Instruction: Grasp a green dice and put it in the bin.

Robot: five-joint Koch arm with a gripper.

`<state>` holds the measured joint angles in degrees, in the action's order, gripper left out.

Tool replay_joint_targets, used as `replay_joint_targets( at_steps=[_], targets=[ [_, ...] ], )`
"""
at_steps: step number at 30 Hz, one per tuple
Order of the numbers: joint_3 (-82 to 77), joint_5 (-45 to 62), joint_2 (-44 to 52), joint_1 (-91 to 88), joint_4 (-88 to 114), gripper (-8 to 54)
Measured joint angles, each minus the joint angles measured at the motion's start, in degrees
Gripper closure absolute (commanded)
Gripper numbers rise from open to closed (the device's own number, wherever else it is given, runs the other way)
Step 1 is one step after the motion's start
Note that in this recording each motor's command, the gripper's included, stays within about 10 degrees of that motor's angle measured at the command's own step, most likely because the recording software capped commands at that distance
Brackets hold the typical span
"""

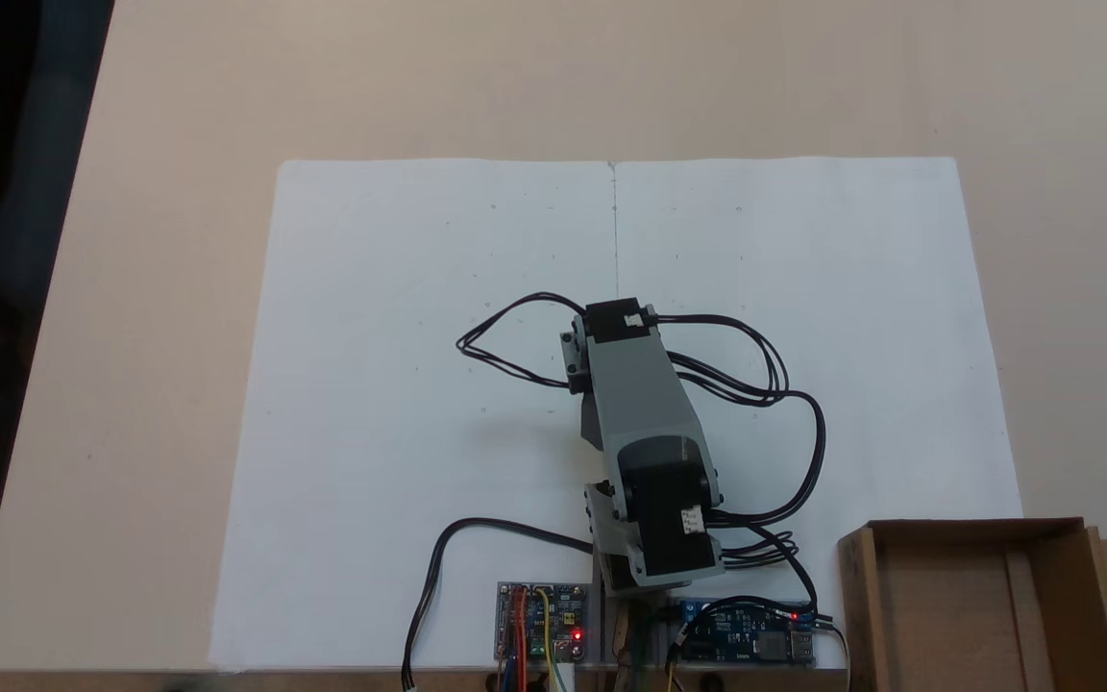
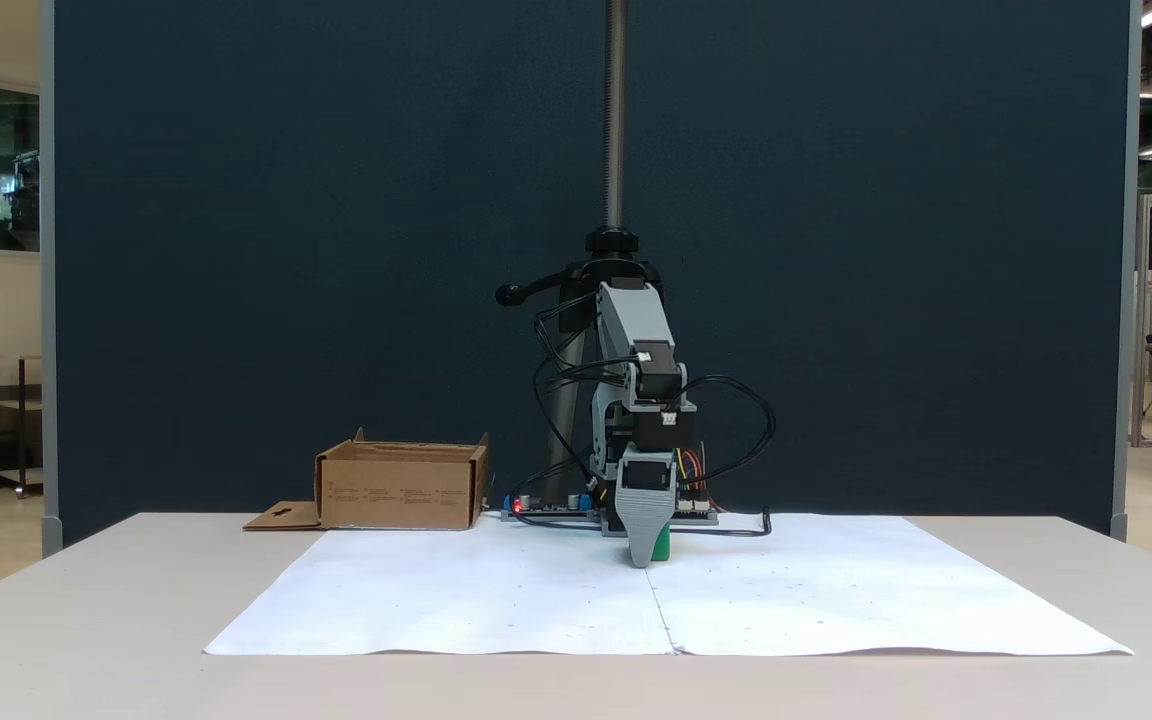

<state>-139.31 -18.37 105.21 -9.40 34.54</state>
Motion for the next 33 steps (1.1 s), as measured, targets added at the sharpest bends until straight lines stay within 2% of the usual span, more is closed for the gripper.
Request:
replay_joint_targets(
  at_steps=[7,10,12,23,33],
  targets=[
    [-0.53,0.00,0.70,0.44,-3.08,29.4],
    [-0.70,0.00,0.88,0.44,-3.34,29.8],
    [-0.70,0.00,0.79,0.44,-3.43,33.3],
    [-0.62,0.00,7.82,8.96,-9.49,33.3],
    [1.58,0.44,19.86,33.49,-25.49,33.3]
  ],
)
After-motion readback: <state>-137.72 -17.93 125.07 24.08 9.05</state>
